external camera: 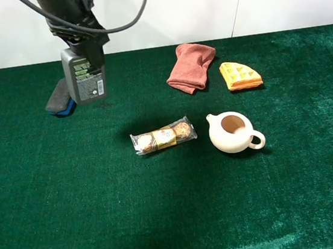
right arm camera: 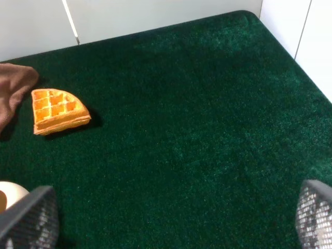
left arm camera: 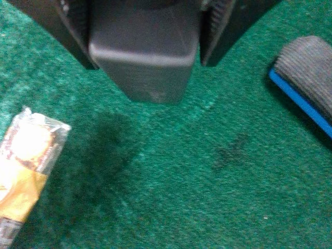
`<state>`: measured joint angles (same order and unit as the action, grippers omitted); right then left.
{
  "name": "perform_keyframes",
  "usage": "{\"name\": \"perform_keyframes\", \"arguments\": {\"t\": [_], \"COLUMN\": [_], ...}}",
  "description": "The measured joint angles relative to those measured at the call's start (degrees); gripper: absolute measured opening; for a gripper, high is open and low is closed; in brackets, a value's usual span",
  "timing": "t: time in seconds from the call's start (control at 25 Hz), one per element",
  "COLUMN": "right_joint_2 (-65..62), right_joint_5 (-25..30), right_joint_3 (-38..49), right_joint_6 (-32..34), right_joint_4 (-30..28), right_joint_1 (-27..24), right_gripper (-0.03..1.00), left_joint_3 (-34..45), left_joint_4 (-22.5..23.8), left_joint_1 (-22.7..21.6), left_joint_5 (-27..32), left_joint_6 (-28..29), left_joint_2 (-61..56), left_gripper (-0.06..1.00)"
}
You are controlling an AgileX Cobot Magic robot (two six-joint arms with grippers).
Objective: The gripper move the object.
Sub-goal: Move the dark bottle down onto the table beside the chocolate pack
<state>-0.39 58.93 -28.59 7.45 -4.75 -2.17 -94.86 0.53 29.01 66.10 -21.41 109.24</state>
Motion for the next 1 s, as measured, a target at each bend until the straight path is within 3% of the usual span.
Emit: {"name": "perform_keyframes", "arguments": {"t": [0.36, 1.0], "right_joint_2": [0.0, 0.0], "right_joint_5": [0.0, 0.0], "right_joint_3": [0.0, 0.0], "right_joint_6": [0.0, 0.0], "right_joint_4": [0.0, 0.0], "right_joint_1": [0.0, 0.0], "right_gripper": [0.7, 0.7], "left_joint_3": [5.2, 20.57], "left_joint_4": [0.07, -0.07], "left_joint_1": [3.67, 9.25], "left_joint_5": [-2.48, -18.44], "left_joint_6": [3.81, 7.07], "left_joint_2": [0.0, -0.04], "left_gripper": [0.43, 0.43]}}
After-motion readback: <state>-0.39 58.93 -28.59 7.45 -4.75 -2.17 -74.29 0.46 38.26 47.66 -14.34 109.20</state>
